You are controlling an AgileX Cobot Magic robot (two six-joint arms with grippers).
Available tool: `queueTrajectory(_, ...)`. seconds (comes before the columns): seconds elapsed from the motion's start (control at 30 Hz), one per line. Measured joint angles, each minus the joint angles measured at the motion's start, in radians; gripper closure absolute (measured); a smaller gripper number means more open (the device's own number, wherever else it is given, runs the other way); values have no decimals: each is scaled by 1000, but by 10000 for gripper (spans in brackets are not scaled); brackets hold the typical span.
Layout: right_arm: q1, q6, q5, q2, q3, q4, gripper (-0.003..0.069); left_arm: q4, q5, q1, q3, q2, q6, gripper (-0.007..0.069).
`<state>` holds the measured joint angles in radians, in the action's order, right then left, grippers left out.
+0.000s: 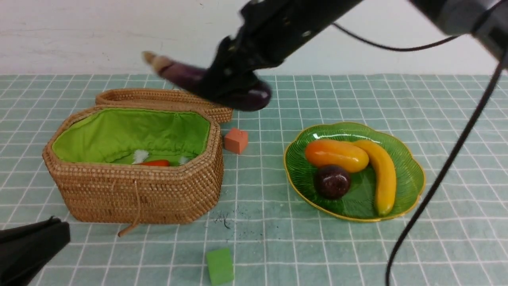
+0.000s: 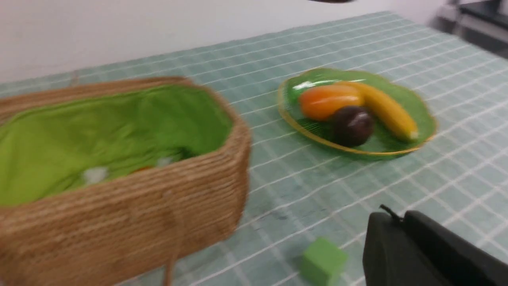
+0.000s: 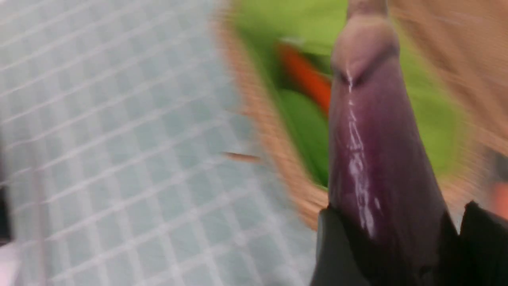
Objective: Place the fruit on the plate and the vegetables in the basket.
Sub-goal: Grab an eggplant with your right arm and place it in the basket on the left.
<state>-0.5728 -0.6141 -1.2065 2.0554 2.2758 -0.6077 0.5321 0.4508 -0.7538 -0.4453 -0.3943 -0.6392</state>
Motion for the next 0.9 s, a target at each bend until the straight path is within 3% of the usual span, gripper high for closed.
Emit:
queueTrajectory(0.03, -58, 0, 49, 22, -2, 6, 265, 90, 44, 0, 0, 0, -138, 597)
queueTrajectory(0.1, -100, 0, 104, 51, -3, 13, 265, 168, 72, 0, 0, 0, -251, 597)
queueTrajectory(0.23, -141, 0, 249, 122, -8, 25, 265, 243, 89, 0, 0, 0, -390, 597)
queueTrajectory(0.4, -146, 0, 411, 210, -11, 46, 256, 265, 86, 0, 0, 0, -424, 597)
queueTrajectory(0.6, -145, 23, 356, 189, -15, 121, 29, 268, 82, 0, 0, 0, -427, 596)
queueTrajectory(0.7, -145, 91, 221, 111, -15, 216, -13, 268, 82, 0, 0, 0, -427, 596)
queueTrajectory(0.8, -145, 162, 107, 38, -15, 289, 11, 268, 74, 0, 0, 0, -427, 602)
queueTrajectory(0.83, -145, 212, 12, -28, -14, 336, 66, 268, 53, 0, 0, 0, -427, 615)
queueTrajectory(0.87, -145, 224, 5, -35, -13, 346, 74, 268, 50, 0, 0, 0, -427, 617)
queueTrajectory(0.9, -145, 271, -31, -97, -15, 387, 155, 268, 1, 0, 0, 0, -427, 636)
